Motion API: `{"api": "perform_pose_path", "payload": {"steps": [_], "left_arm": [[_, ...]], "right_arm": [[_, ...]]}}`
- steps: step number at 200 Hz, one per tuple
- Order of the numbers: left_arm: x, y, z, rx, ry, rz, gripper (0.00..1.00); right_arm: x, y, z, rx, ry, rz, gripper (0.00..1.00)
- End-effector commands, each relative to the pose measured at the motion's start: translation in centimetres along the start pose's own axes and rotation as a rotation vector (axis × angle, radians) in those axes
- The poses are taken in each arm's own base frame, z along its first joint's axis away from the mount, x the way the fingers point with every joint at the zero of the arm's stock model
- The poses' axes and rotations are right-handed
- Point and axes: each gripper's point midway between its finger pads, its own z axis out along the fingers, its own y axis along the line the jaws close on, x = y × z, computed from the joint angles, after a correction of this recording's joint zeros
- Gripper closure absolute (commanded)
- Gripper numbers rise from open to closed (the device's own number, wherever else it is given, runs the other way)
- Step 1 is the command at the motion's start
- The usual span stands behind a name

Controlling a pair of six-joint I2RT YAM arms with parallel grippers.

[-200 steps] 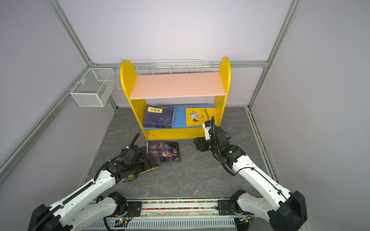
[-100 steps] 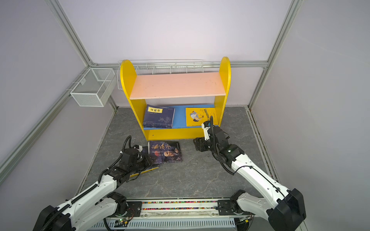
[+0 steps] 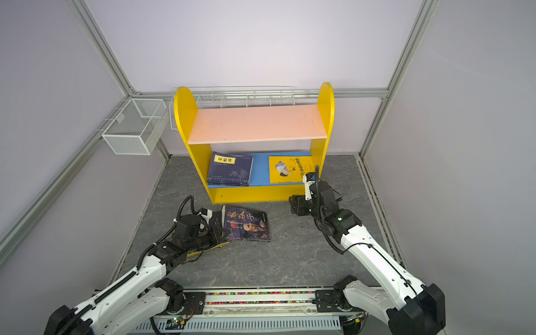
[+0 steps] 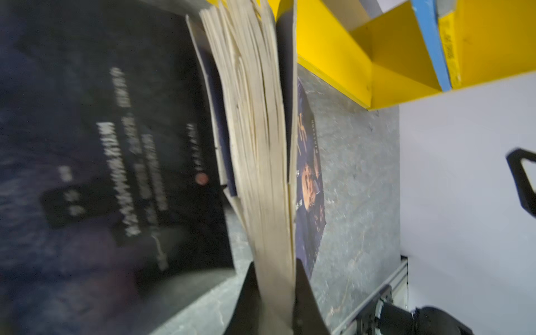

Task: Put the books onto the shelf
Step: 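Grasp the purple book edge with the left gripper and lift it upright, then carry the purple book onto the blue shelf with the left gripper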

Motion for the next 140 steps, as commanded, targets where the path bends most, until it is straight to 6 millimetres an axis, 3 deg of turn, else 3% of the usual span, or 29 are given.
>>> {"api": "perform_pose_path", "payload": {"steps": [1,34,37,47,52,65,89,115,140], "left_arm": [[-2.3,-7.2,-4.3,0.207,-0.078,0.142,1.0],[-5.8,-12.6,-7.5,0.366,-0.216,0.144,1.0],[-6.1,-13.0,-7.6,0.38,-0.222,0.139,1.0],[-7.2,-14.8,-7.7,0.436,-0.24,0.131,1.0],[-7.8,-15.4,-7.0,0.441,-0.236,0.124,1.0],[-8.8,-17.7,-6.2,0.466,-0.241,0.147,1.0],[-10.4,-21.0,-3.6,0.424,-0.267,0.223,1.0],[-12.9,-22.3,0.2,0.374,-0.328,0.224,1.0],[-14.8,-23.5,2.6,0.41,-0.394,0.183,1.0]], "right_arm": [[-0.4,-3.1,-0.9,0.071,-0.029,0.097,0.24],[-0.8,-7.0,-2.0,0.174,-0.053,0.205,0.24],[0.2,-7.4,-1.6,0.181,-0.029,0.216,0.24],[0.6,-7.6,-1.5,0.173,-0.017,0.24,0.24],[0.6,-8.6,-1.7,0.19,-0.021,0.268,0.24],[0.8,-8.8,-1.7,0.178,-0.016,0.29,0.24],[0.5,-8.1,-2.0,0.138,-0.02,0.289,0.24],[-0.2,-7.1,-2.4,0.091,-0.035,0.287,0.24],[-0.4,-6.9,-3.0,0.091,-0.039,0.285,0.24]]}}
